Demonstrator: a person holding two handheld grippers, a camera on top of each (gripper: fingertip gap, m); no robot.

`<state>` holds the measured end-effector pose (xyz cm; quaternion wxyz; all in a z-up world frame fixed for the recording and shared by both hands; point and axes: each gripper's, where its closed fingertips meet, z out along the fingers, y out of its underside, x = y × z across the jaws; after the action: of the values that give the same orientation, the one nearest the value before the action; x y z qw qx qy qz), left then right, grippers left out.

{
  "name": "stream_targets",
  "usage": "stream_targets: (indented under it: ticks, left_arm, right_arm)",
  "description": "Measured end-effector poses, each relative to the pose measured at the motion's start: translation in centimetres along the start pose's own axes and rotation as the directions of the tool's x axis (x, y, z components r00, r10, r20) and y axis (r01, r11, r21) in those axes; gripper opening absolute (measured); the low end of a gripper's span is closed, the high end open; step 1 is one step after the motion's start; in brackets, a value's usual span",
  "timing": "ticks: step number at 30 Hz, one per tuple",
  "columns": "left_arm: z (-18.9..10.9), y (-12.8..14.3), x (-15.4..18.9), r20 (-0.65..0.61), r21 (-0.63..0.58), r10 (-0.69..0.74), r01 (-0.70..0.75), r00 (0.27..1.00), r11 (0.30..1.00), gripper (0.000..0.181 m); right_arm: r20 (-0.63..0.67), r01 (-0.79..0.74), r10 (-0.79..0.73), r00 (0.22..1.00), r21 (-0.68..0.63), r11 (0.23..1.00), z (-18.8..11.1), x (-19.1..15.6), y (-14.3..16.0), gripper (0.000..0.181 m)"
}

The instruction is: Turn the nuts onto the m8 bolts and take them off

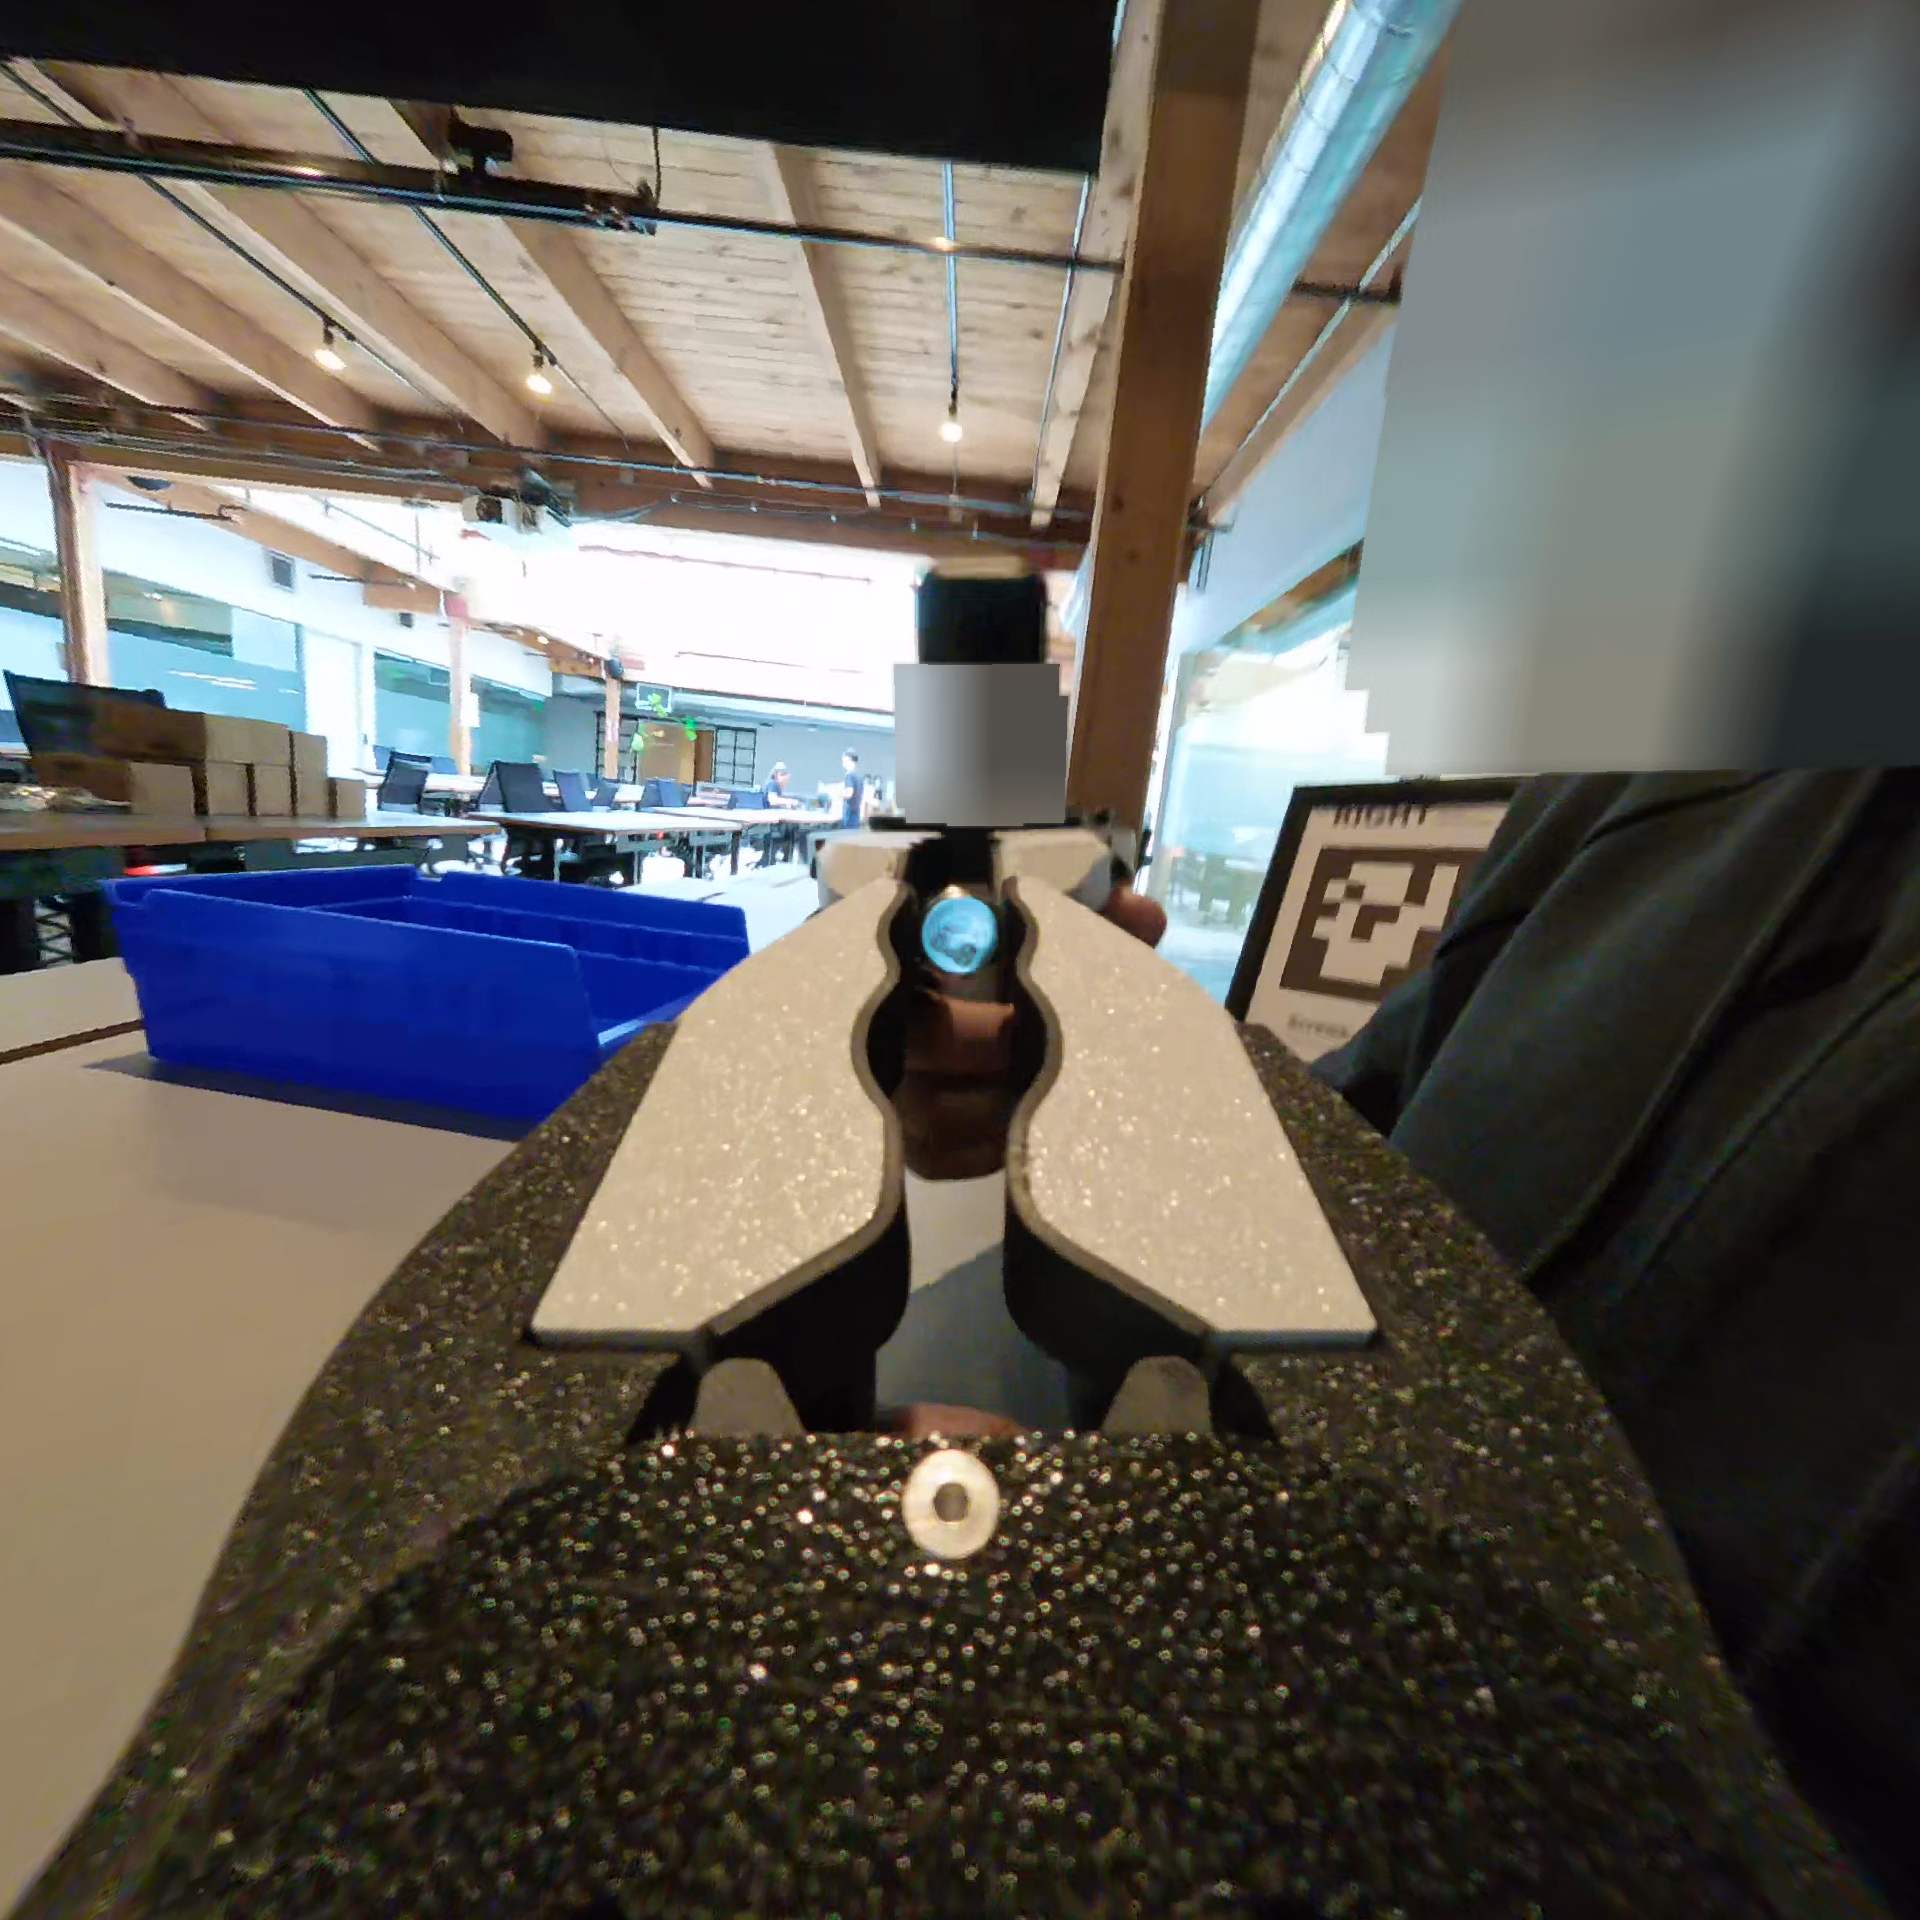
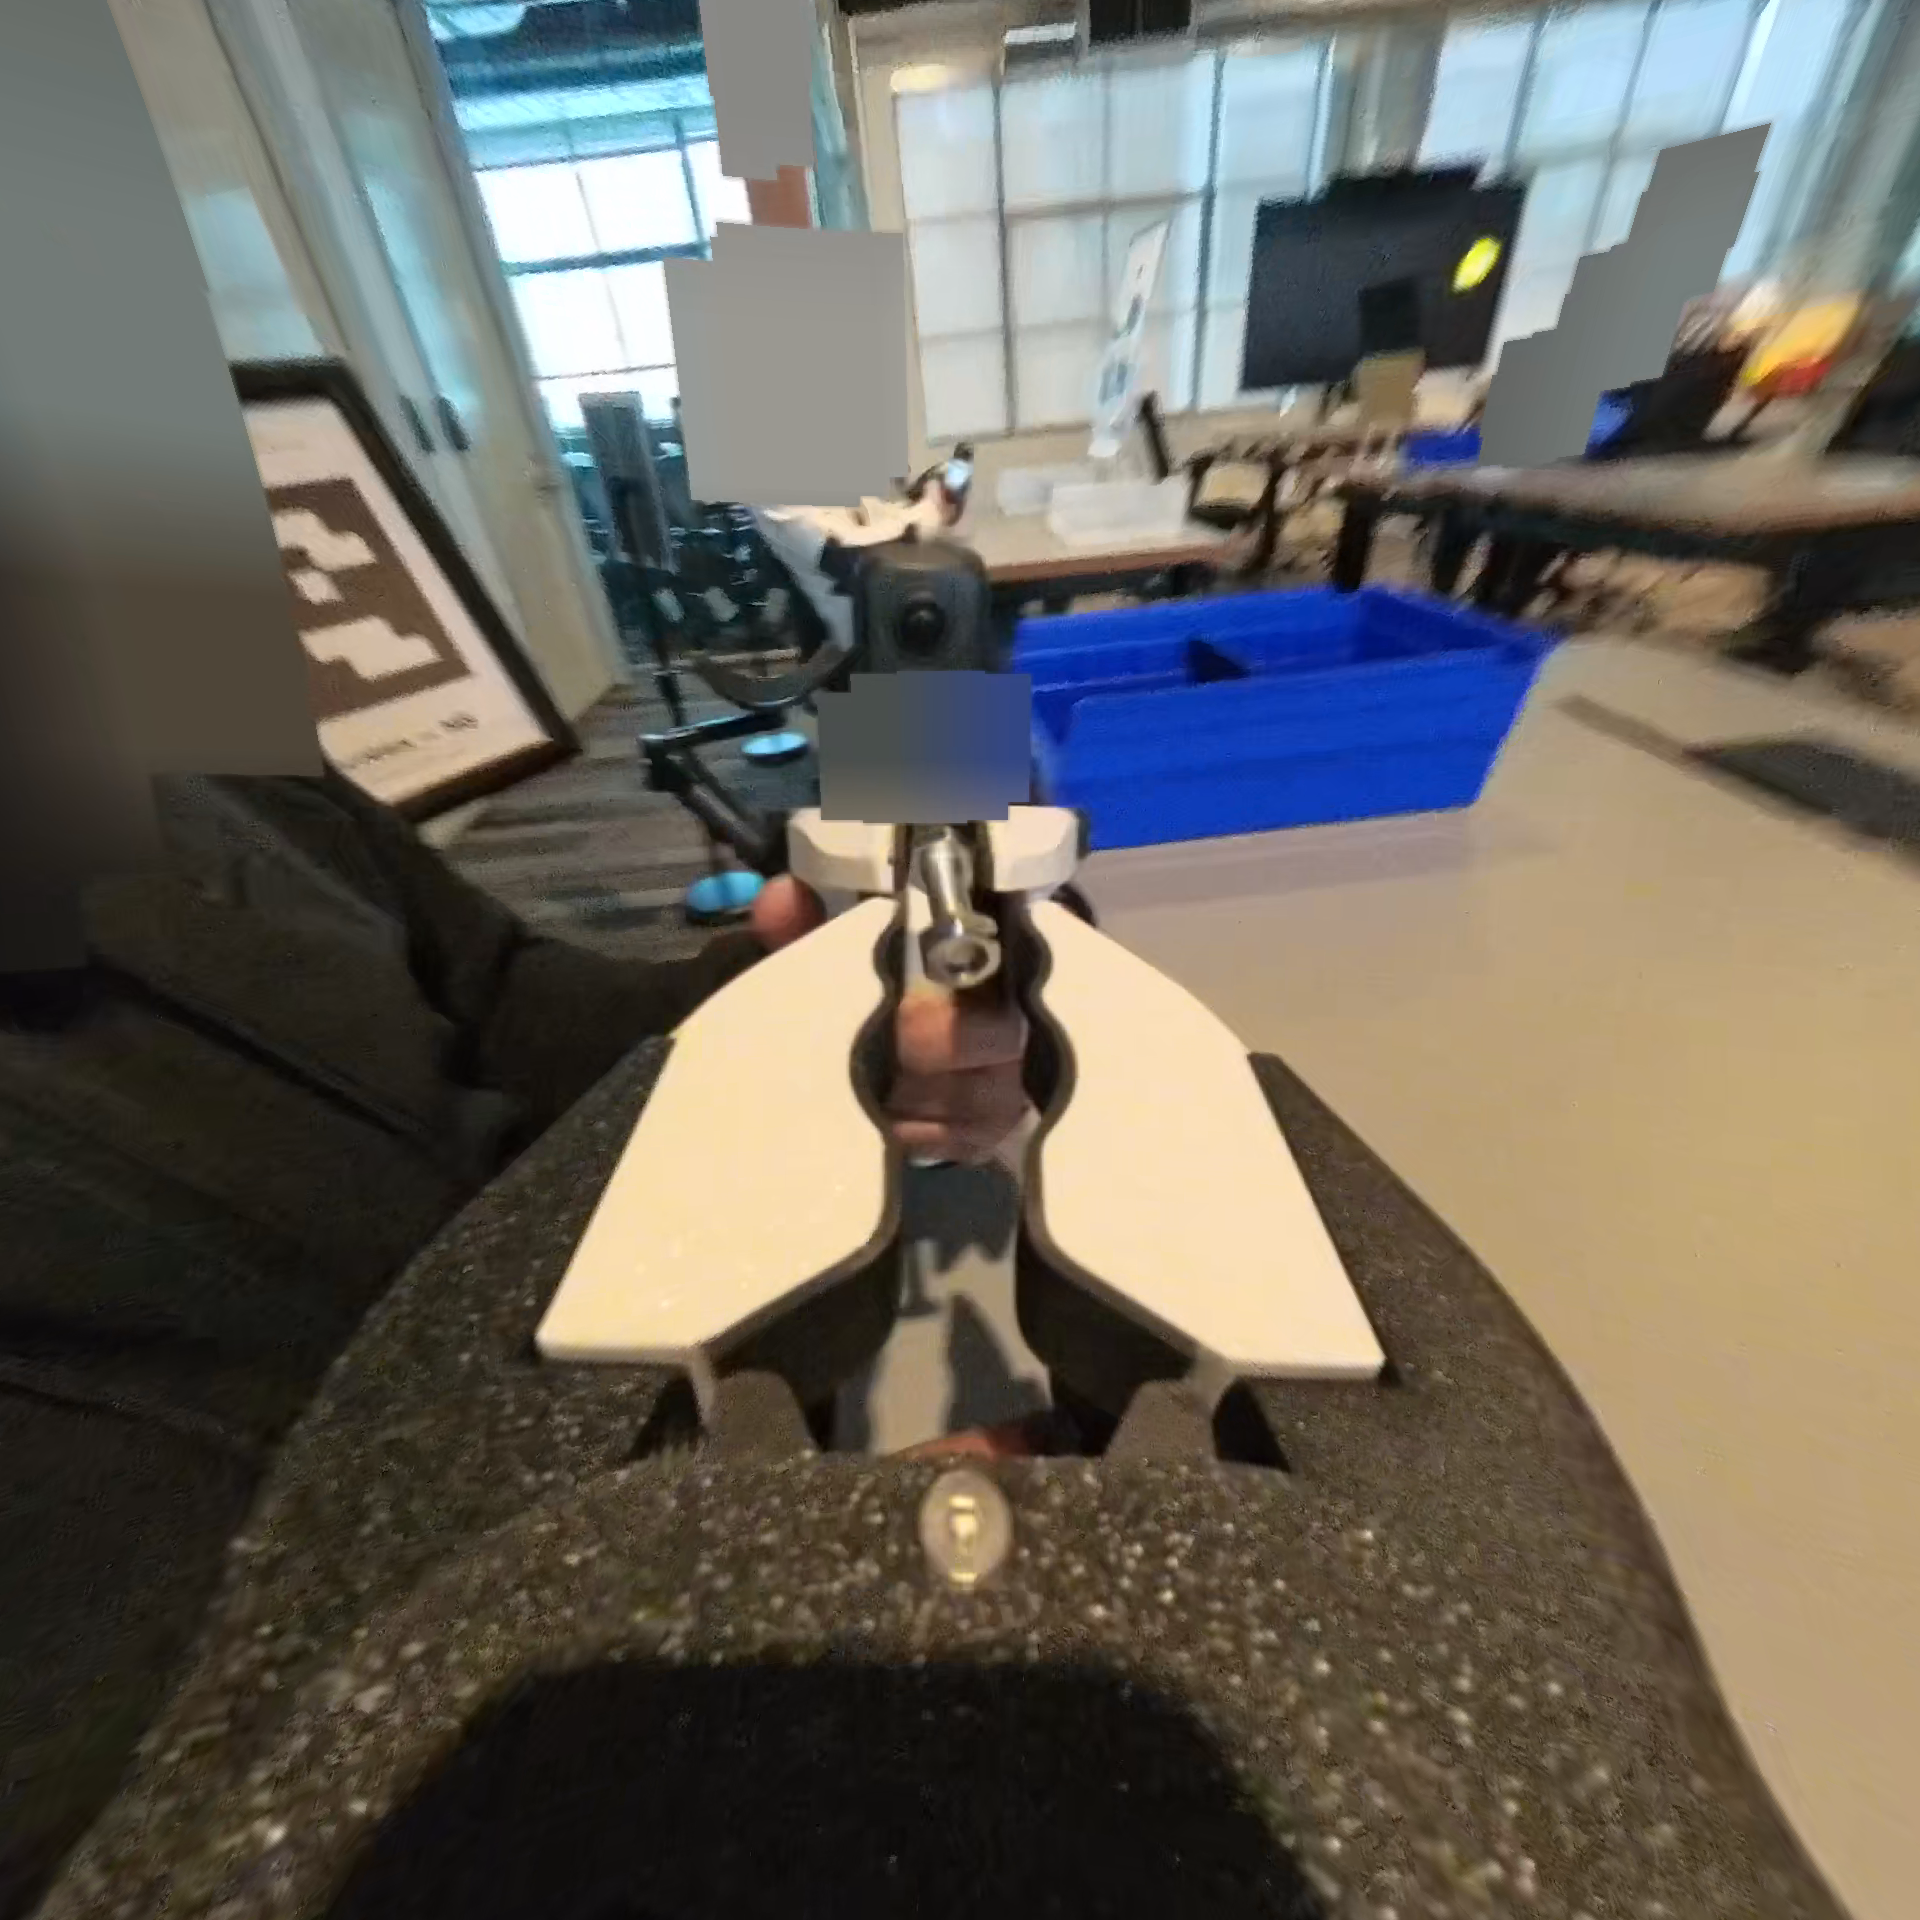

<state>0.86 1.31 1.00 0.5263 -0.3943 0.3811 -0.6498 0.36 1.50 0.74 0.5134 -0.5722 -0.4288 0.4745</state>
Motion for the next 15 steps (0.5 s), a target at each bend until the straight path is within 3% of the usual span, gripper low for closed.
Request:
stream_targets:
  ticks: [3, 7, 11, 15]
  left_arm:
    - [-0.5, -0.5, -1.2, 0.002, 0.070, -0.105, 0.105, 0.994, 0.992, 0.015]
    - [-0.9, 0.1, -2.2, -0.014, 0.034, -0.235, 0.235, 0.972, 0.971, 0.014]
    - [-0.7, 1.7, -3.5, -0.015, -0.022, -0.400, 0.400, 0.916, 0.916, 0.014]
    - [-0.4, 1.8, -3.6, -0.042, -0.027, -0.463, 0.462, 0.885, 0.886, 0.014]
  right_arm:
    - [-0.118, 0.270, -0.263, 0.958, 0.047, 0.962, -0.4, 0.8, 0.1, 0.036]
    - [-0.265, 0.565, -0.532, 0.804, 0.064, 0.822, -1.4, 1.7, 0.6, 0.031]
    - [-0.346, 0.664, -0.619, 0.705, 0.014, 0.748, -2.1, 3.0, 1.8, 0.030]
    - [-0.389, 0.727, -0.694, 0.606, -0.083, 0.682, -2.3, 3.7, 2.6, 0.032]
